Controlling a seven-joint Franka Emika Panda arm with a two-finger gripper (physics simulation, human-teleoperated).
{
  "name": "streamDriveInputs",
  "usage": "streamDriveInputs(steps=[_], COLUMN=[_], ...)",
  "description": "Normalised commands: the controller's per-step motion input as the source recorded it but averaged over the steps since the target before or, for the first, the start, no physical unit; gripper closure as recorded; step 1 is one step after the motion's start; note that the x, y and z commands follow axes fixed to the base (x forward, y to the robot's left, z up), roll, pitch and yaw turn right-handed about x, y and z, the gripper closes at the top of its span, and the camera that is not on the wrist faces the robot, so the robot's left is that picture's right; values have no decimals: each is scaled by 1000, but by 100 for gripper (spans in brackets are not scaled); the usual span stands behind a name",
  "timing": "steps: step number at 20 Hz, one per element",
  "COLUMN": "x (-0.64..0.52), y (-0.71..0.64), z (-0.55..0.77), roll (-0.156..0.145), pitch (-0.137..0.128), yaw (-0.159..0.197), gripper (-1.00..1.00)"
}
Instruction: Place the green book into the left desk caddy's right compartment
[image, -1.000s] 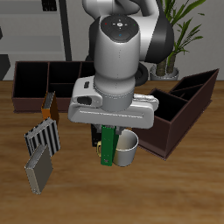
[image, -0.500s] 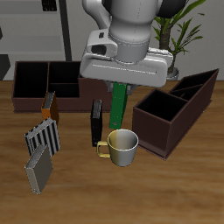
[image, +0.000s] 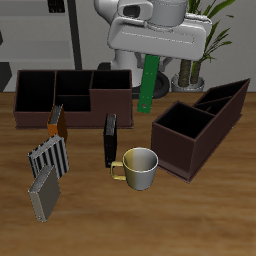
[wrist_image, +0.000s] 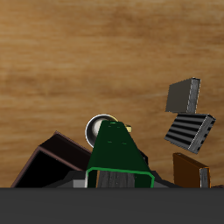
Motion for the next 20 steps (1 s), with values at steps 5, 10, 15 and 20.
streamDriveInputs(steps=[5,10,15,20], x=[-449,-339,-278,-238], y=[223,142,193,325], z=[160,101,22,31], roll=[13,-11,-37,-61], pitch=[-27,-19,-1,-3], yaw=[18,20,-42,-17], gripper=[100,100,100,100])
